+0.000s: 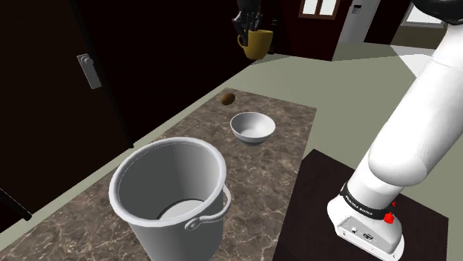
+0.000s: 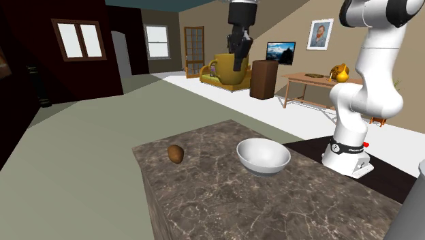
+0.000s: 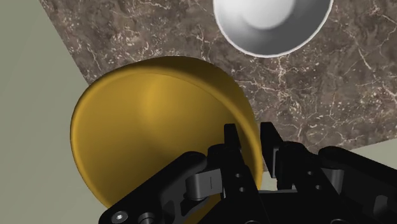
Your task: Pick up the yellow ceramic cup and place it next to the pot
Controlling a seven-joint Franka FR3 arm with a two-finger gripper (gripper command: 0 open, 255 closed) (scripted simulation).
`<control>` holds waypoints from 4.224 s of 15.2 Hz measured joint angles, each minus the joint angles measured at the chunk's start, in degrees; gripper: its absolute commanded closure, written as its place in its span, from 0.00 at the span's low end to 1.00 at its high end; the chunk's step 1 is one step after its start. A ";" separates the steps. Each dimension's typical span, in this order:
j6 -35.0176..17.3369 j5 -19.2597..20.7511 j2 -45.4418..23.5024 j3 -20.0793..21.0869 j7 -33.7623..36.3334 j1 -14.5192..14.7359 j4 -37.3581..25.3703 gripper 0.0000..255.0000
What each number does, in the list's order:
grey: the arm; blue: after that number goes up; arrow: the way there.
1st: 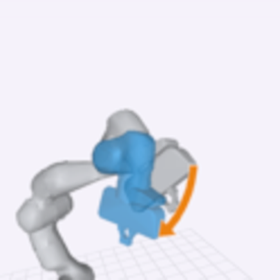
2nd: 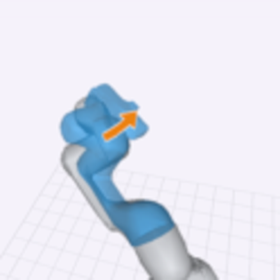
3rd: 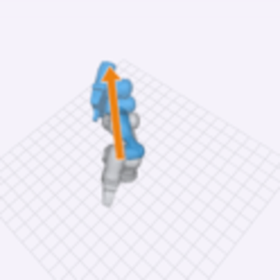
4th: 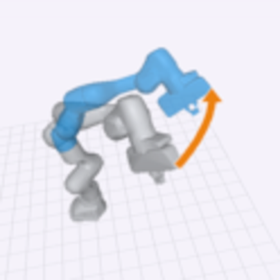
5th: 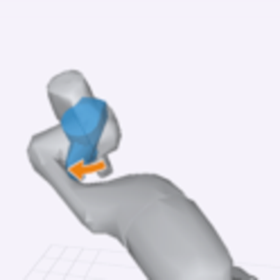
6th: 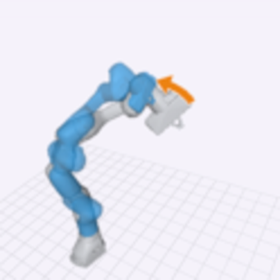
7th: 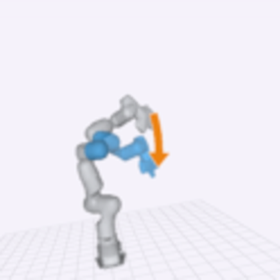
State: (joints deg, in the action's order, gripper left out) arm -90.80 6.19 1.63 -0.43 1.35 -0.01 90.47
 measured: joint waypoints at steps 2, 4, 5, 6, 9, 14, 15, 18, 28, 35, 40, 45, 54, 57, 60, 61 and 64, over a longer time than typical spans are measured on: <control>-0.24 -0.01 3.95 0.91 1.75 0.82 4.42 1.00; -0.53 -0.13 7.40 1.98 3.69 1.67 8.33 1.00; -0.71 -0.26 9.29 2.52 4.64 2.08 10.51 1.00; -0.56 -0.43 11.08 3.11 5.63 2.51 12.26 1.00; 0.40 -1.10 15.43 4.94 8.48 3.75 15.91 1.00; 1.23 -2.91 22.64 8.25 13.40 5.87 22.70 1.00; 1.80 -3.37 24.00 8.95 14.37 6.31 23.57 1.00; 2.87 -4.82 27.79 10.93 17.09 7.58 26.43 1.00; 3.66 -9.32 34.39 16.93 24.92 10.92 32.41 1.00; -1.37 -9.91 35.88 17.32 25.13 11.36 38.94 1.00; -5.00 -10.30 36.42 17.72 25.34 11.63 43.13 1.00; -8.69 -10.70 36.67 18.20 25.60 11.88 47.07 1.00; -15.59 -11.40 36.30 19.24 26.14 12.27 53.61 1.00; -18.21 -11.58 35.91 19.57 26.26 12.33 55.85 1.00; -20.44 -11.78 35.44 19.95 26.46 12.40 57.63 1.00; -21.38 -11.88 35.17 20.17 26.61 12.45 58.31 1.00; -23.91 -12.02 34.28 20.64 26.87 12.44 59.96 1.00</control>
State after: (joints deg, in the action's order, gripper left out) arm -114.71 -5.83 35.91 20.21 28.23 12.43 150.43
